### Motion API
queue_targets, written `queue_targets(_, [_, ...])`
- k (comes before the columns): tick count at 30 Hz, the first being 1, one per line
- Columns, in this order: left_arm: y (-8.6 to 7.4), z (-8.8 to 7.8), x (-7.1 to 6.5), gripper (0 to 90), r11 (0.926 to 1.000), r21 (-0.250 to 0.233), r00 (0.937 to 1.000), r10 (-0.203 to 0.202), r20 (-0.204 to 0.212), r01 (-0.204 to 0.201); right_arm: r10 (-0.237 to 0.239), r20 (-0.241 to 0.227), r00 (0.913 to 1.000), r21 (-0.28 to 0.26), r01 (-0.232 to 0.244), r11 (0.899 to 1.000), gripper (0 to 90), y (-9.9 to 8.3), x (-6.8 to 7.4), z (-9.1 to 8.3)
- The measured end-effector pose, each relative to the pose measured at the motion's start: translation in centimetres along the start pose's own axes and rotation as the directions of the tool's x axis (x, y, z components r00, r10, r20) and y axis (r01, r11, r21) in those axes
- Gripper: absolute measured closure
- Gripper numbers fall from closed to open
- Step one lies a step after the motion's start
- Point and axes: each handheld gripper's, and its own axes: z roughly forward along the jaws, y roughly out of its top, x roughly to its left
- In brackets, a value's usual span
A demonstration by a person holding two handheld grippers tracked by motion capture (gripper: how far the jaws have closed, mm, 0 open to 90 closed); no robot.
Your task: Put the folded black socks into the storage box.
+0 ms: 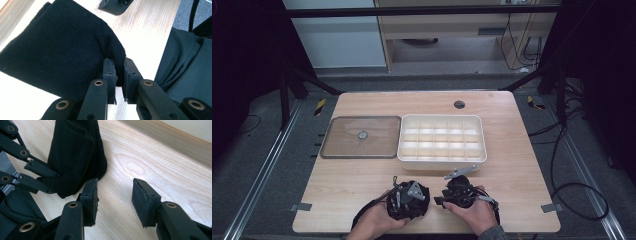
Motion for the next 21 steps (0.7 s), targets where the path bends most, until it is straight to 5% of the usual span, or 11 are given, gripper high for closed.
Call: queue_targets(21, [0.18,0.19,-0.37,75.6,0.9992,-0.033,0.9994,-0.025,-0.025,0.024,0.023,0.018,0.9996,-0.015,-0.023,1.0,51.1,-0.13,-0.48,-0.74])
